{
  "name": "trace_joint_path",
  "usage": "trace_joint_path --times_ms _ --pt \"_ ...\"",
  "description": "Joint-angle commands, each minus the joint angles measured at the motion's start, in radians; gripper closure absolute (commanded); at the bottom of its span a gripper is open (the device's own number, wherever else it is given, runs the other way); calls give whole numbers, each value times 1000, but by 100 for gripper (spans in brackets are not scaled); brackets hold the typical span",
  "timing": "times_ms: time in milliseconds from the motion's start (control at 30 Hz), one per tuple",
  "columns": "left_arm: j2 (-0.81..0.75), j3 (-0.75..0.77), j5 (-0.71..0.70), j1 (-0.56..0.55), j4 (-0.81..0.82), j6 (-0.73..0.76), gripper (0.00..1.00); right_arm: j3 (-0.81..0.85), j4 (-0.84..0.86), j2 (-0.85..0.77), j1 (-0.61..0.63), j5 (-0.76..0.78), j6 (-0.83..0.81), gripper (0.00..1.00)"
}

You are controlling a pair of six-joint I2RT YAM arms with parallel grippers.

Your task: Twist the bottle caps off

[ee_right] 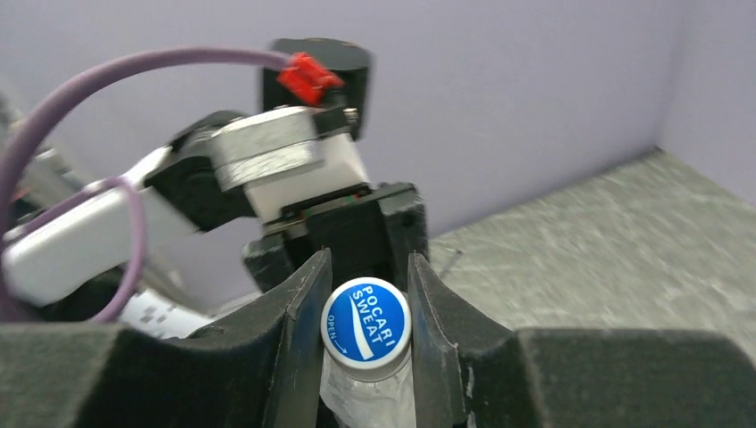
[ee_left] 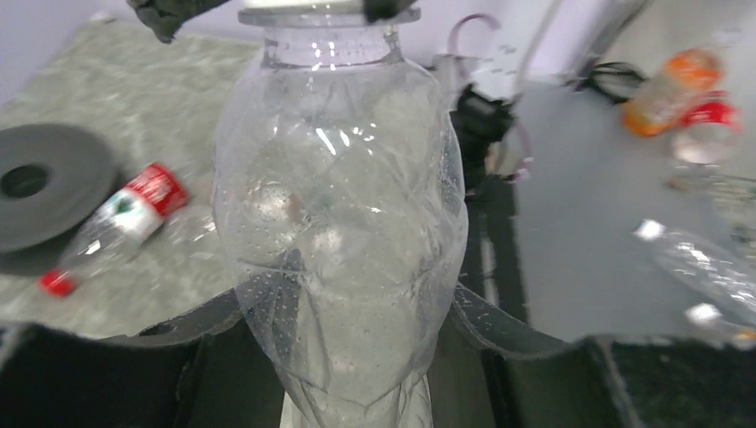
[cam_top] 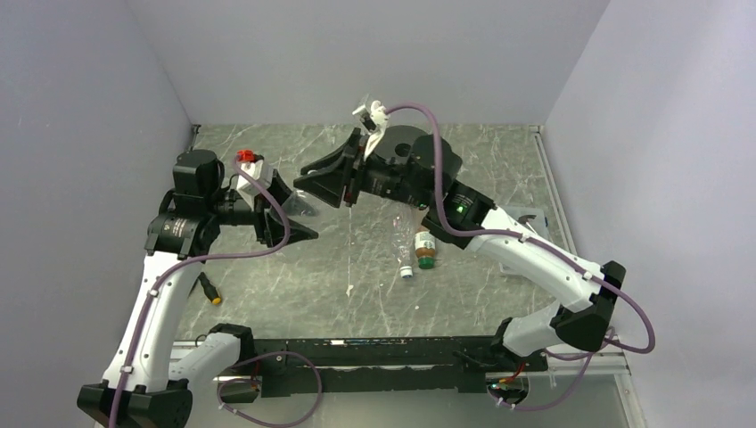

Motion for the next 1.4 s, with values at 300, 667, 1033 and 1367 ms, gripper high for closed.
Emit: trace_joint_path --times_ms 300,667,1033,1367 --pt "40 93 310 -7 6 -119 73 -17 188 -59 -91 -609 1 100" --pt "-2 17 -183 -8 83 -6 71 -54 61 -125 38 427 -30 0" --pt "-45 -46 -342 -12 142 60 69 205 -193 86 80 612 88 16" --pt "-37 -49 -398 -13 150 73 70 195 -145 105 81 555 140 52"
